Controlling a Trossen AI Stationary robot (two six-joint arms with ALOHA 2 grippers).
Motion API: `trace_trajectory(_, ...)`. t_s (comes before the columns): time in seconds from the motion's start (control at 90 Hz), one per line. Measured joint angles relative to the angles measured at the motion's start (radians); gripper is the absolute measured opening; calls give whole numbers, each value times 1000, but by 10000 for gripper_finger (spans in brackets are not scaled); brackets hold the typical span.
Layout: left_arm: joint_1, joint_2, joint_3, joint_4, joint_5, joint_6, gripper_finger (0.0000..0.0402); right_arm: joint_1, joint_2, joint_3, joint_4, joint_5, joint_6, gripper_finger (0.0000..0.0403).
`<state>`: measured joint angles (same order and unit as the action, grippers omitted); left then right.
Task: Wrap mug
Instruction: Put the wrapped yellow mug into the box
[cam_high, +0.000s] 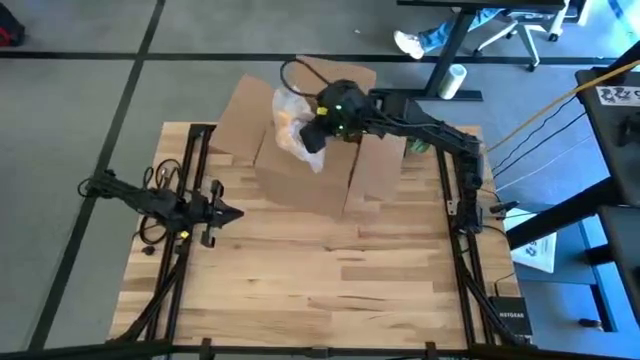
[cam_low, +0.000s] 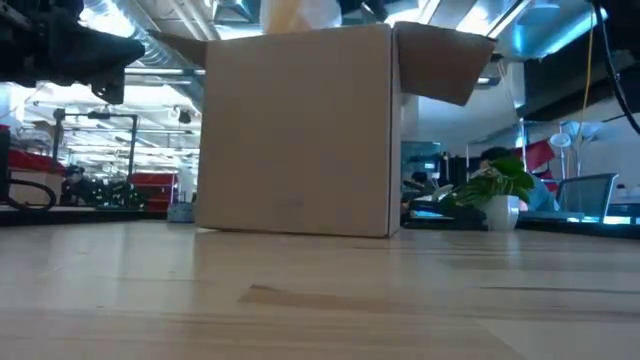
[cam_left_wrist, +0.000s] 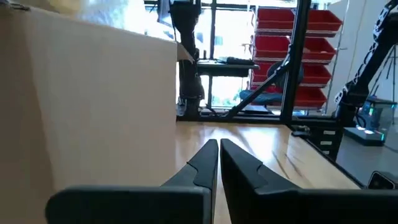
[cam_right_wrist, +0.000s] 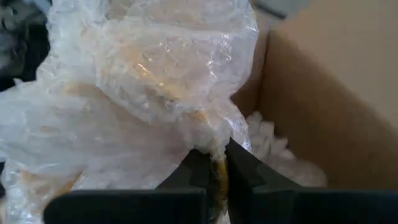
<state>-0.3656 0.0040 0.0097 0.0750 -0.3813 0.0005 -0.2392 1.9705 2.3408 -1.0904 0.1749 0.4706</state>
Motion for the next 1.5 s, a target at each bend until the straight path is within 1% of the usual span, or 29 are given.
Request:
trace_trajectory(0.133,0,0,0,-14,1,-13,0,-20,61,1,-32,-135,13,0)
trace_trajectory(0.378,0,1,0,-14,0,-13,0,-44,174,1,-184,-238,20,0)
trace_trajectory(0.567,0,2,0,-14,1,-13,0,-76,247,3,-295,-378,-2,0)
trace_trajectory(0.689,0,2,0,-14,0,-13,0,-92,299,4,-332,-412,-2,0)
trace_trajectory(0.889,0,2,0,-14,0,-12,0,-95,377,6,-411,-422,-16,0)
trace_trajectory(1.044,0,2,0,-14,0,-12,0,-89,408,5,-376,-460,-34,4)
trace_trajectory(1.178,0,2,0,-14,0,-12,0,-82,402,15,-314,-447,-35,28)
trace_trajectory(1.422,0,2,0,-14,0,-12,0,-81,364,12,-272,-456,-36,109)
trace_trajectory(1.5,0,2,0,-14,0,-12,0,-81,351,12,-260,-474,-33,131)
